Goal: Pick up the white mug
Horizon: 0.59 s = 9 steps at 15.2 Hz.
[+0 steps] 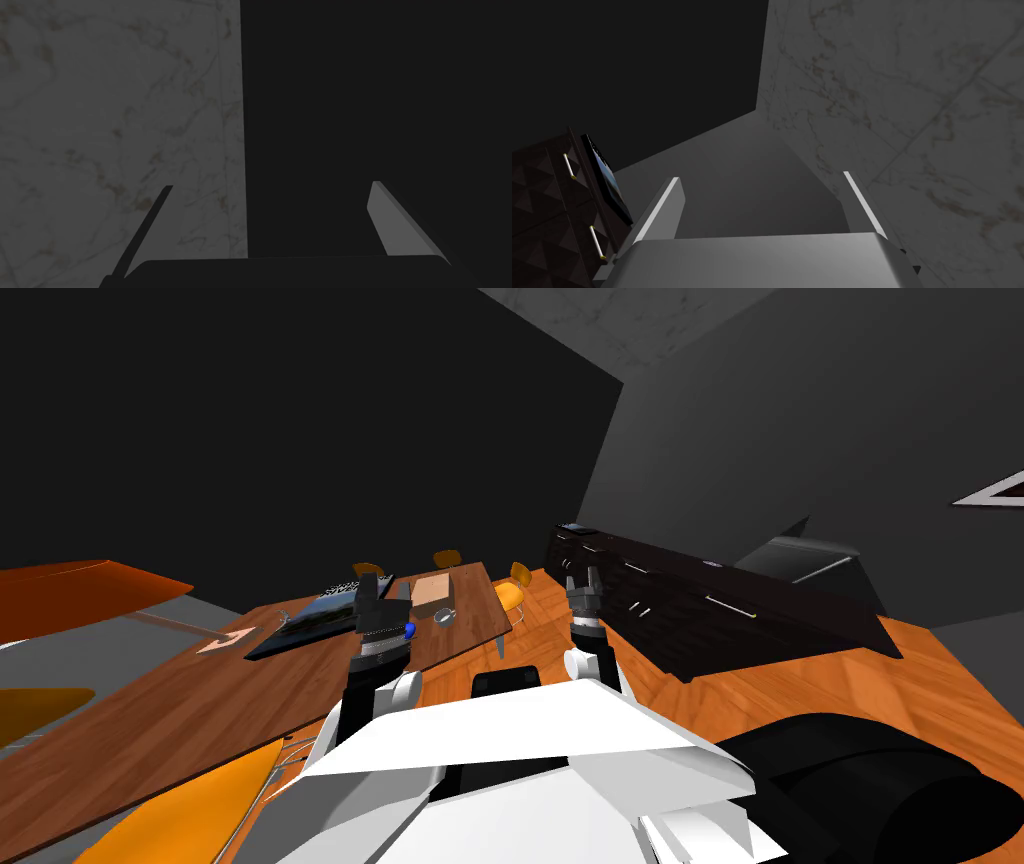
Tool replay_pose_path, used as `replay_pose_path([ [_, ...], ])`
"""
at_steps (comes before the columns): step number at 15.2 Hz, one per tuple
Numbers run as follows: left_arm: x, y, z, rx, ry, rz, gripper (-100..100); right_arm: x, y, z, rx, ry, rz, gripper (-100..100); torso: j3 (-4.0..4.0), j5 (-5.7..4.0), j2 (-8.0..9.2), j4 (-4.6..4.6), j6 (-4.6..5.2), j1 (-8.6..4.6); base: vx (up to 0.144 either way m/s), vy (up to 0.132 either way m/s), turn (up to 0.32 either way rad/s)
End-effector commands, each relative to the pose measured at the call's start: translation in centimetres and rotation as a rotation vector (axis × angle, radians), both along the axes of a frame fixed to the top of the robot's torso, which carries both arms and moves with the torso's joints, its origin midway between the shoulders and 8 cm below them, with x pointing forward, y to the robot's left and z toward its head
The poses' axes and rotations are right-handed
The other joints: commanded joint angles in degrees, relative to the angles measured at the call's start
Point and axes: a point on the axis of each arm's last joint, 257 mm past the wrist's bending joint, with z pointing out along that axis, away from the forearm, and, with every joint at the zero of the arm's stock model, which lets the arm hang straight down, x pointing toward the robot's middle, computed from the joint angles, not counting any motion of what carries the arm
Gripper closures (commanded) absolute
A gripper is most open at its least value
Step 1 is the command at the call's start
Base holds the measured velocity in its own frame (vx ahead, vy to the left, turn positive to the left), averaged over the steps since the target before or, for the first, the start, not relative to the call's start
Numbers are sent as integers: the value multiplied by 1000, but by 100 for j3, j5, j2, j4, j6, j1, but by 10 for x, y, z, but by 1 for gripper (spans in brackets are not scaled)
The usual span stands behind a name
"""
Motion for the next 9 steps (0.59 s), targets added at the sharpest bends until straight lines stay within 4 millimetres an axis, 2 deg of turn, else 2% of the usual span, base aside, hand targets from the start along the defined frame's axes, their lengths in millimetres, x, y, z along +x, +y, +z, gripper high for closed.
replay_pose_path([
  [1,3,1,-5,26,22,-6,-100,0,0,0,0,0,0,0,0,0,0,0,0,0,-9,2,-62],
  [4,14,11,-24,75,102,3,-100,0,0,0,0,0,0,0,7,2,14,2,2,12,-42,27,-179],
  [7,18,18,-33,87,138,14,-100,0,0,0,0,0,0,0,11,4,19,4,2,21,-41,42,-158],
  [9,26,37,-53,108,213,46,-100,0,0,0,0,0,0,0,9,4,16,3,2,21,-38,41,-254],
])
